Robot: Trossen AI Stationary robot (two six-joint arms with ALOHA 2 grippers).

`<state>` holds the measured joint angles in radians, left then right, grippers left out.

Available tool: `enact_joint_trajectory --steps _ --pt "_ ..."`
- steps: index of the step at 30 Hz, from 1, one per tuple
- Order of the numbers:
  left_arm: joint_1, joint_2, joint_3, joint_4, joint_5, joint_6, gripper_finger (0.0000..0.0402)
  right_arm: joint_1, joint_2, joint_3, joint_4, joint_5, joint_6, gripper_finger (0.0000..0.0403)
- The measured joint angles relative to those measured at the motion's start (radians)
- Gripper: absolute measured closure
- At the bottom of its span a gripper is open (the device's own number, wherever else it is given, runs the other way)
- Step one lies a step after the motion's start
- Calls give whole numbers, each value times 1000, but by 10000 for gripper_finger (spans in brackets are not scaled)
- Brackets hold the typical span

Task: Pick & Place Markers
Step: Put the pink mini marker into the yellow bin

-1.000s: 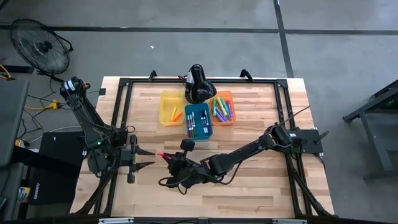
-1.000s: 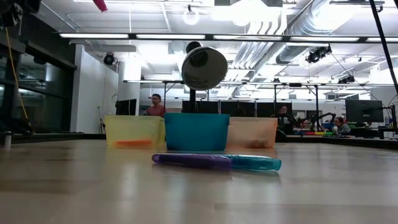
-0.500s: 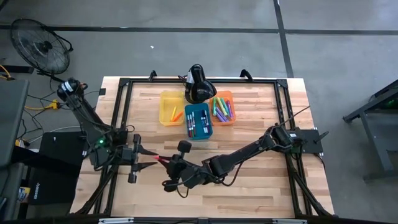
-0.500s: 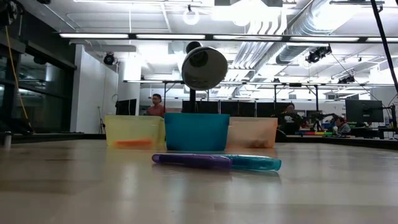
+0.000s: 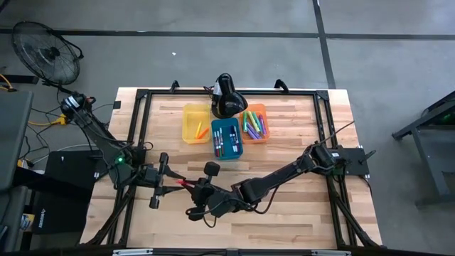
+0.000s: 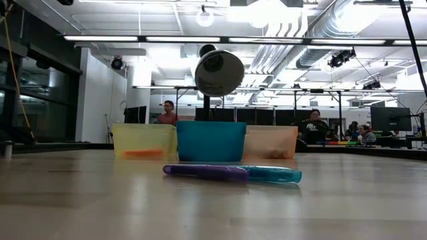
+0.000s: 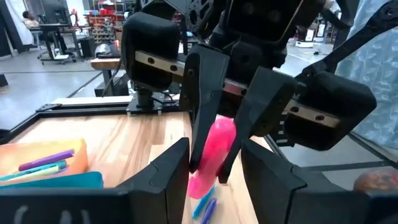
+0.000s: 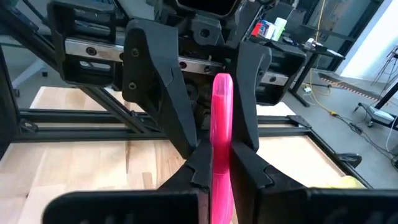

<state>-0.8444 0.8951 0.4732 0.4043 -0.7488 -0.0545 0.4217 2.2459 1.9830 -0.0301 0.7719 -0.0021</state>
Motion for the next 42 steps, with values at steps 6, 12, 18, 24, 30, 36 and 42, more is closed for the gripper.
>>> enact_joint_trajectory --steps 6,12,18,24,30,36,42 --pt "0 0 1 38 8 26 262 -2 3 0 -17 0 12 383" --pt "0 0 1 37 33 30 262 -2 3 -1 -19 0 23 383" --pt "0 21 1 37 28 29 277 -1 3 -1 -13 -1 21 383" --pt "1 24 1 38 17 48 356 0 3 -1 -12 -3 22 383" --pt "1 24 1 38 12 62 374 0 3 -1 -14 0 27 383" --pt "1 24 1 35 20 57 373 -1 3 -1 -14 -5 22 345" --pt "1 24 1 33 25 57 373 -1 3 -1 -15 12 19 294"
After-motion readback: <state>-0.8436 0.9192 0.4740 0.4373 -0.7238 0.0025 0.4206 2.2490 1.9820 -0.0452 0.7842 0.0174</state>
